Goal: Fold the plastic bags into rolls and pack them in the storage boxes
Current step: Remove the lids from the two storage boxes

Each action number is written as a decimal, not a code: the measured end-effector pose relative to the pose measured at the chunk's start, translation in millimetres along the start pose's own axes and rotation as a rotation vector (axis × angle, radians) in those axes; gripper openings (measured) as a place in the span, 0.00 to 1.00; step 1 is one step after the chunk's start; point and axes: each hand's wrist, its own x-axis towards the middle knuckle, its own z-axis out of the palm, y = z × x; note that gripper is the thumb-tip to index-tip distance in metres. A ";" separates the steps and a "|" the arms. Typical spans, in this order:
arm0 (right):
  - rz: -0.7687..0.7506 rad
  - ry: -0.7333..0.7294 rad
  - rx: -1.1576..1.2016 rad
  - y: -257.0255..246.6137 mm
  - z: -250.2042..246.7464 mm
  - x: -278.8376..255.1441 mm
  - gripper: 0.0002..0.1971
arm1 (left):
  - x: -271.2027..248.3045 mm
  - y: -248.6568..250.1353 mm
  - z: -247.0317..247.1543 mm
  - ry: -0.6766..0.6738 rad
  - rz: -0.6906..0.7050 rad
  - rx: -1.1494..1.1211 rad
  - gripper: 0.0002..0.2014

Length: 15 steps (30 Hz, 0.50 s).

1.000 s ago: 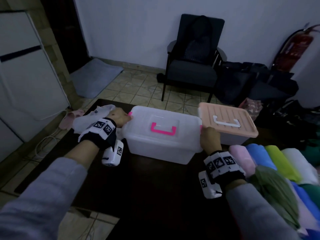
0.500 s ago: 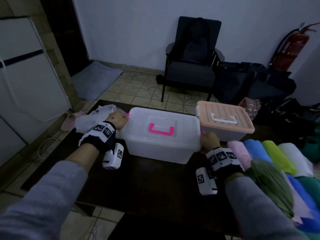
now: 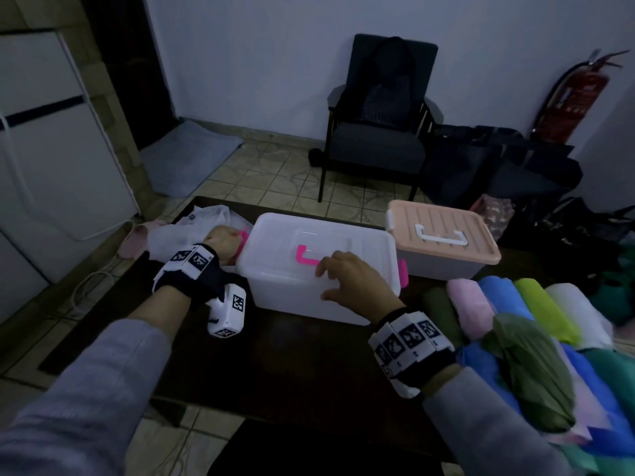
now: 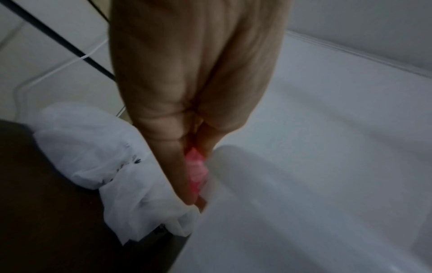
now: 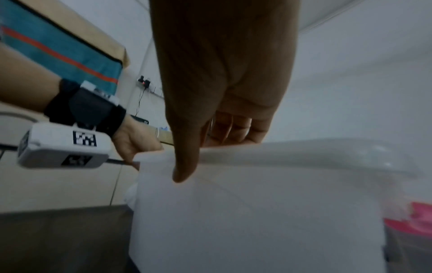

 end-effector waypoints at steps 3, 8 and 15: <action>0.003 -0.045 0.015 -0.5 -11.8 0.8 0.19 | -1.1 -7.1 -0.5 -0.040 -0.051 -0.130 0.17; -0.054 -0.060 -0.021 -4.3 -42.2 8.1 0.18 | -3.2 -12.2 0.6 -0.061 -0.109 -0.229 0.18; -0.033 -0.059 -0.034 -2.9 -109.8 54.2 0.16 | -4.4 -5.2 -19.6 -0.225 -0.244 -0.317 0.10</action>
